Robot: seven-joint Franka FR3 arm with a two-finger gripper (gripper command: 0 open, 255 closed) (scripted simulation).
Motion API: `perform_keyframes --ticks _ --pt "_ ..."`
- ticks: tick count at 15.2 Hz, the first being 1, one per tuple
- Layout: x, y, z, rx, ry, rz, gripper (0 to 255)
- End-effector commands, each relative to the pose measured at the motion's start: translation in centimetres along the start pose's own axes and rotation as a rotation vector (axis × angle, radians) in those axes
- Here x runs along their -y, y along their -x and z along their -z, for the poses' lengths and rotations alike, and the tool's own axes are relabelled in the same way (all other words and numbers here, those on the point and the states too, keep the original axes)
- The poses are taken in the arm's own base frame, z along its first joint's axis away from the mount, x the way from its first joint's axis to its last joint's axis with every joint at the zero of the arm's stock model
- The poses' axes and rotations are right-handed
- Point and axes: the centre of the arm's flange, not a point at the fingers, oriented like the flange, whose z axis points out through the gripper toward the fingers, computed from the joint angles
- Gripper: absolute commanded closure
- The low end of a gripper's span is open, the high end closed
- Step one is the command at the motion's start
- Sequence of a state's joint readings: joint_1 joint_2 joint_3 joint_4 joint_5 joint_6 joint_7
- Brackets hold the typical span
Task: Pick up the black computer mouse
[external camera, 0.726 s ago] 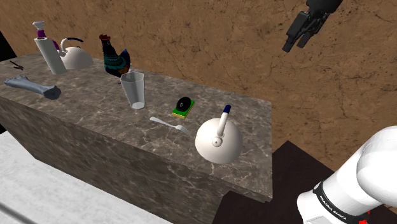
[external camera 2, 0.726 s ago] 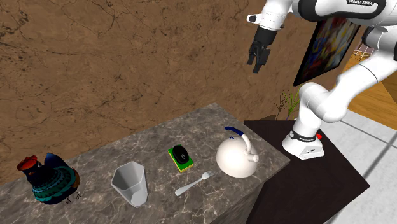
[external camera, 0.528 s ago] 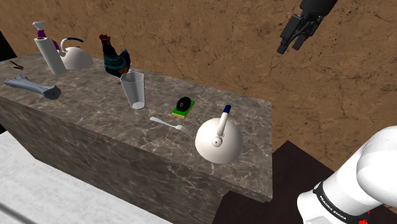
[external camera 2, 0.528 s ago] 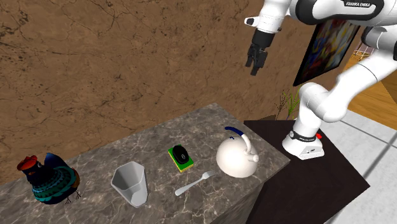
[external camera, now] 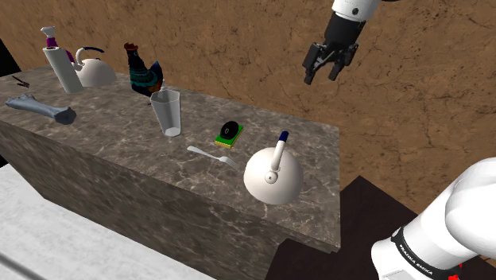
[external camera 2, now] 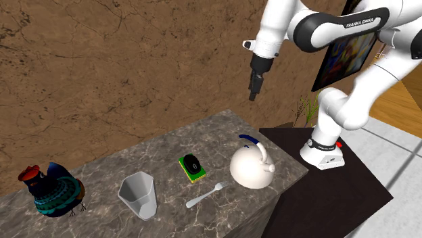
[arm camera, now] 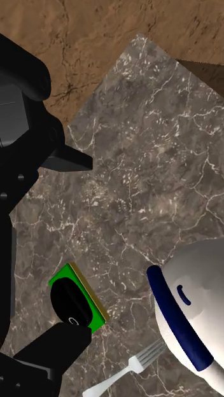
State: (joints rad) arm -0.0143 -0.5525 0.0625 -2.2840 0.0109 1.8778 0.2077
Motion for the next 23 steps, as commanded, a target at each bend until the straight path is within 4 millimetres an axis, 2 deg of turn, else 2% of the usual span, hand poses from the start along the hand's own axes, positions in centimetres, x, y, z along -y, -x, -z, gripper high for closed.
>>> perform_keyframes --ticks 1,12,23 --pt "1.5 -1.2 -2.0 0.006 0.003 -0.040 0" --pt "8.8 -9.3 -12.3 0.045 0.025 -0.242 0" --pt "14.1 -18.2 -23.1 0.084 0.046 -0.445 0"
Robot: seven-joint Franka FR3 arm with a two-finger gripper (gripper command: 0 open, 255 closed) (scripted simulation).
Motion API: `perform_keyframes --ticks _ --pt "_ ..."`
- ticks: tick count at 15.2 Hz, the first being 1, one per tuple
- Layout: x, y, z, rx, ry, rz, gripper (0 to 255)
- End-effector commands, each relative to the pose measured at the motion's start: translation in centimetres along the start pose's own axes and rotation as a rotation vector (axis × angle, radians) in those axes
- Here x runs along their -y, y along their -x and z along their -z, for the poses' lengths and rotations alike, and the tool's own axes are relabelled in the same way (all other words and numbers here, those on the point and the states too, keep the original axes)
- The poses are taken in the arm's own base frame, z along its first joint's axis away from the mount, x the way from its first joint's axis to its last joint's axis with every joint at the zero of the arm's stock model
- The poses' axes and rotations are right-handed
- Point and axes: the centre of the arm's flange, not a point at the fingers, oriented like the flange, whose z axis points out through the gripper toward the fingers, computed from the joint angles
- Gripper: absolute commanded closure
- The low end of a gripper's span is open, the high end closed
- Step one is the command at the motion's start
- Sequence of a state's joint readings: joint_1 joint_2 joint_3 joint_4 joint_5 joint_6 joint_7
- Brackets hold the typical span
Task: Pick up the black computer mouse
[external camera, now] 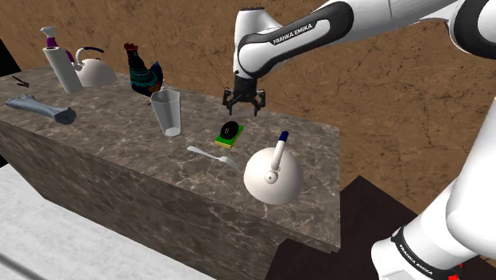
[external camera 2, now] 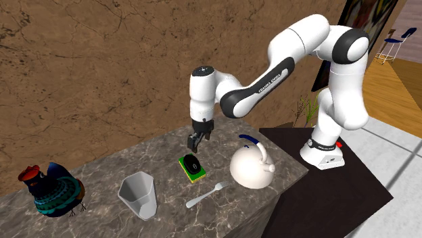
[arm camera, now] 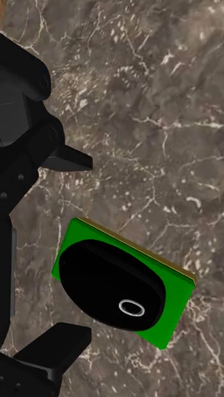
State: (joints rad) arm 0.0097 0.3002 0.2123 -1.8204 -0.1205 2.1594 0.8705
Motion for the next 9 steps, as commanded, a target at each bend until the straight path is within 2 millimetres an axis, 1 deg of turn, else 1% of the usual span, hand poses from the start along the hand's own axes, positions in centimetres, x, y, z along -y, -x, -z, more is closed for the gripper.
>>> perform_keyframes --ticks 1,5,9 --pt "1.6 -1.4 -1.9 0.006 0.004 -0.039 0" --pt "4.4 -4.1 -5.5 0.020 0.012 -0.110 0" --pt "4.3 -4.0 -7.6 0.020 0.012 -0.110 0"
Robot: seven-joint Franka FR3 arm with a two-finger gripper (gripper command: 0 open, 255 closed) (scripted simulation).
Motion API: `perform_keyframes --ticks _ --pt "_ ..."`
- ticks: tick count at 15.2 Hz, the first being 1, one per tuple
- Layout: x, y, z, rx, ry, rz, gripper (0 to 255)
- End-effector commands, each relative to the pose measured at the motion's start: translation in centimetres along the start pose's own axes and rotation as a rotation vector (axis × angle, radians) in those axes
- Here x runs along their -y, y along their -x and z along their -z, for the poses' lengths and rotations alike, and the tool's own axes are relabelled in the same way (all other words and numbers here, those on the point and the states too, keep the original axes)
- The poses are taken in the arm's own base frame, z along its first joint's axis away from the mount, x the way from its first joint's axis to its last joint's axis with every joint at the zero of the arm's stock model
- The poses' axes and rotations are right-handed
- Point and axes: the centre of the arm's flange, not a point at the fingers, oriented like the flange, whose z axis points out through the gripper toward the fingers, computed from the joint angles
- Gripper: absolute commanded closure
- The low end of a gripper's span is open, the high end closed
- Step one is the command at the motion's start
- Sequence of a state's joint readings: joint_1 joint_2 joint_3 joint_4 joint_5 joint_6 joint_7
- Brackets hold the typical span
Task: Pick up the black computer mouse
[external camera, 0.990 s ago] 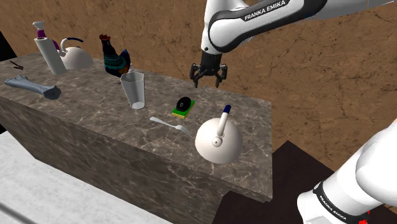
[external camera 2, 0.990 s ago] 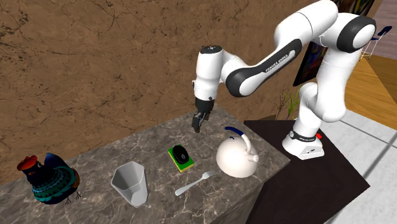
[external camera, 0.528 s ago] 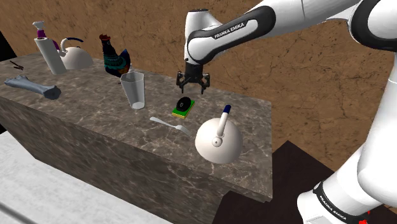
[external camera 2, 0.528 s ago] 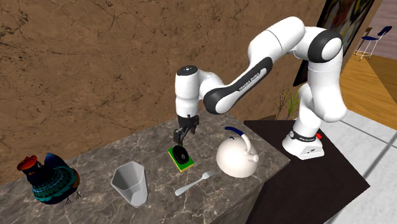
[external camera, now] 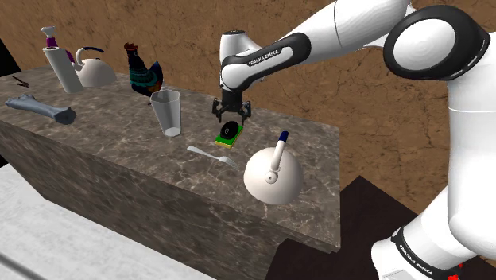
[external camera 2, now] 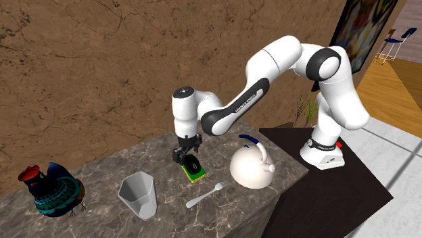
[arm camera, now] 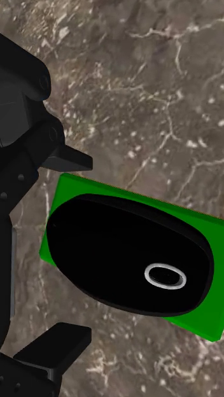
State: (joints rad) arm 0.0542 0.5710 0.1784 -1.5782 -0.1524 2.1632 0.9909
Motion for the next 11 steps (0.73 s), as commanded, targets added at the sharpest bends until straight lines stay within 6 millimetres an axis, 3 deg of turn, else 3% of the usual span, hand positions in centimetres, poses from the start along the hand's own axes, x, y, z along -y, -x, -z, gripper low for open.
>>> perform_keyframes --ticks 1,5,6,11 --pt "0.1 0.0 -1.0 0.000 0.000 -0.001 0" --pt "0.1 0.1 -2.4 0.000 0.000 -0.001 0" --pt "0.1 0.1 -2.4 0.000 0.000 -0.001 255" --pt "0.1 0.1 -2.4 0.000 0.000 -0.001 255"
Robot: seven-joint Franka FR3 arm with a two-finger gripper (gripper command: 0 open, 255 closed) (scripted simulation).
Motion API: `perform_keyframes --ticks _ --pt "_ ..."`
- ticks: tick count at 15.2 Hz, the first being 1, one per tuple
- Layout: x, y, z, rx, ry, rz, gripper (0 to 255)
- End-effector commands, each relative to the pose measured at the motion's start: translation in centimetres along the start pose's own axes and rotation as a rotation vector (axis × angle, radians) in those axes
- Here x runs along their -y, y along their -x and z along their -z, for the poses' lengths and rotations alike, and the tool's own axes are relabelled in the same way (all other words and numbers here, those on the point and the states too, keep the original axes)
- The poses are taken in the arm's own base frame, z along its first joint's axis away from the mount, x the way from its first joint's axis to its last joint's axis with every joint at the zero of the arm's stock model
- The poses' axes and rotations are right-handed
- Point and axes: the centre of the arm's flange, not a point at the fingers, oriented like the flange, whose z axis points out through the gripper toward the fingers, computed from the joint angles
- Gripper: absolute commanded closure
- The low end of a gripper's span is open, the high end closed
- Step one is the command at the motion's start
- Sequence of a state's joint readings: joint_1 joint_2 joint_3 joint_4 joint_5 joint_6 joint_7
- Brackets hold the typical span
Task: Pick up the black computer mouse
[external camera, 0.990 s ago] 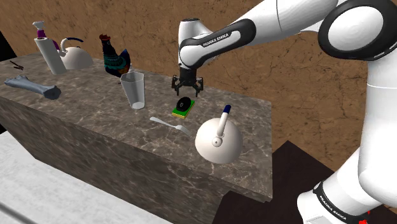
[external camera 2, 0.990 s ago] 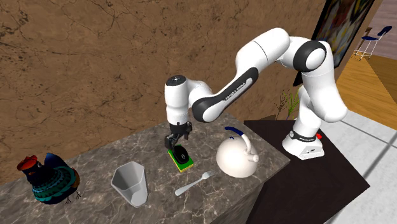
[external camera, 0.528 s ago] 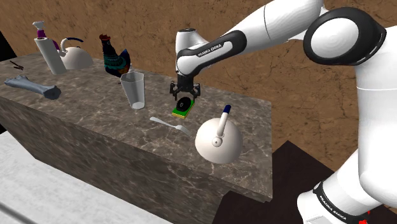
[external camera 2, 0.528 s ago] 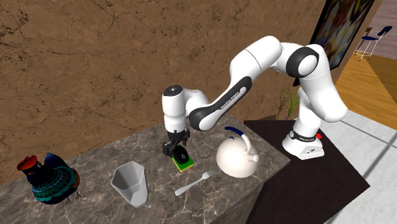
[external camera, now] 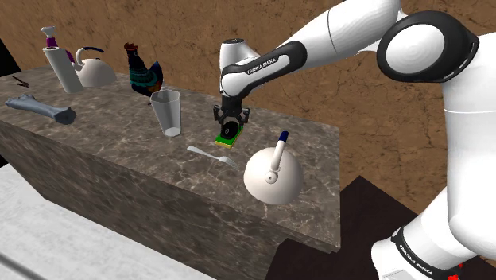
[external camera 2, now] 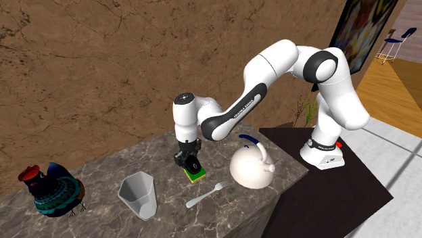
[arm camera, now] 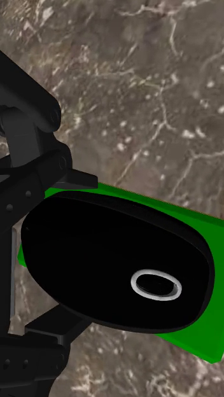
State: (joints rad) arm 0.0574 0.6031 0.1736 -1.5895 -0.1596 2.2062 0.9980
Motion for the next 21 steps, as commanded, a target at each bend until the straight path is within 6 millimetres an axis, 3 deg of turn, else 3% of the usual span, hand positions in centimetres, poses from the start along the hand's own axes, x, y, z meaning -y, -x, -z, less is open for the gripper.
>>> perform_keyframes --ticks 1,4,19,21 --pt "0.0 0.0 0.0 0.000 0.000 0.000 255" --pt "0.0 0.0 0.0 0.000 0.000 0.000 255" --pt "0.0 -0.3 7.9 0.000 0.000 0.000 255" --pt "0.0 -0.3 8.0 0.000 0.000 0.000 255"
